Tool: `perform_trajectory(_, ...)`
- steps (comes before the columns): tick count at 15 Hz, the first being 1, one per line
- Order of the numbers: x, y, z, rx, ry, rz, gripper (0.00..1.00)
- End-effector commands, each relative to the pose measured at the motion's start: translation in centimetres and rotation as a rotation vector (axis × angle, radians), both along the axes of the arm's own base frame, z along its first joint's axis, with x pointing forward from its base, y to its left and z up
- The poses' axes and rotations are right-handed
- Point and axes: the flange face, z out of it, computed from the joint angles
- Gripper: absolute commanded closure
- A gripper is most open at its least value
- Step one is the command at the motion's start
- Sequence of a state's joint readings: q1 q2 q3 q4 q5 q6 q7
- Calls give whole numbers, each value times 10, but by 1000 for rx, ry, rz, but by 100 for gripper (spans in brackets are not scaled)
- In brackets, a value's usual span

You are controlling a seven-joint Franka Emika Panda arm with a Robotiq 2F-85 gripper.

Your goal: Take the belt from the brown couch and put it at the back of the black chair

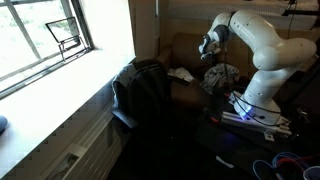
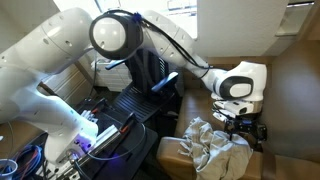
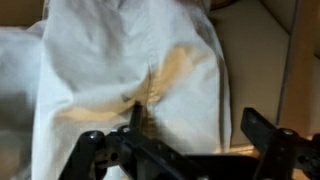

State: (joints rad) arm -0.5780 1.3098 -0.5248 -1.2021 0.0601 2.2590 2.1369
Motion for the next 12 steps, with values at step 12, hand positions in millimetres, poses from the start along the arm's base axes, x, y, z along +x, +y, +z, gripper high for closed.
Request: perform_trajectory(12, 31, -11, -2, -175, -156, -52, 0)
